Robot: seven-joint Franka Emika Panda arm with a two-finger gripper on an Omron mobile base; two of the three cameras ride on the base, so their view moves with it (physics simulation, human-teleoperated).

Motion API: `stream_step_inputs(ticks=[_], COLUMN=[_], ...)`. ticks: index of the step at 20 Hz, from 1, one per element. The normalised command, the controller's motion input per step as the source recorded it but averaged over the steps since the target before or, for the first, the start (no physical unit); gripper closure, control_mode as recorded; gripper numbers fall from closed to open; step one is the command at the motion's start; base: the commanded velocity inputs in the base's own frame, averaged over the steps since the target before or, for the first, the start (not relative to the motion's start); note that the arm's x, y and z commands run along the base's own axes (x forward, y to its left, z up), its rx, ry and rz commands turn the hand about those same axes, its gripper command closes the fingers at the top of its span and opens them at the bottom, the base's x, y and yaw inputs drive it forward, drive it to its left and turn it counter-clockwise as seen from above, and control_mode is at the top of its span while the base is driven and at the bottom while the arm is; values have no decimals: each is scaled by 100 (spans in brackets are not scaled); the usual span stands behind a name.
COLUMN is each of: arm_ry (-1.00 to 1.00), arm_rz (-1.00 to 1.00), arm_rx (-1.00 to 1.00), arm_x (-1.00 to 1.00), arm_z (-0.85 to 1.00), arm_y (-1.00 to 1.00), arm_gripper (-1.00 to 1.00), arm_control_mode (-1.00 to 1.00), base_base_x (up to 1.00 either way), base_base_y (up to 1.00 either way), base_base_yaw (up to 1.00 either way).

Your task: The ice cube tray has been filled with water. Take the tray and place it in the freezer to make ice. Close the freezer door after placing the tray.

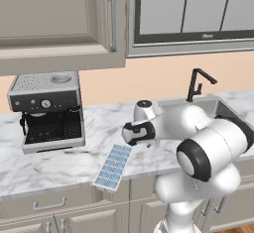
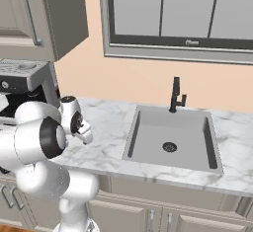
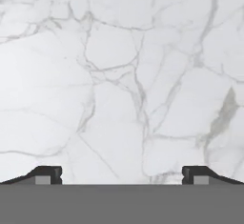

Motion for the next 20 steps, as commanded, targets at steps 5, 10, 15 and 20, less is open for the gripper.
stream_step_inputs(ticks=[5, 10, 15, 20], arm_ry=[-15, -7, -1, -4], arm_rz=[5, 16, 21, 22], arm_rx=[8, 5, 0, -5], arm_x=[-33, -52, -54, -58], arm_z=[61, 70, 71, 54], arm_y=[-18, -5, 0, 0], arm_gripper=[-100, -100, -100, -100], arm_control_mode=[-100, -100, -100, -100], base_base_x=[0, 0, 0, 0], base_base_y=[0, 0, 0, 0], base_base_yaw=[0, 0, 0, 0])
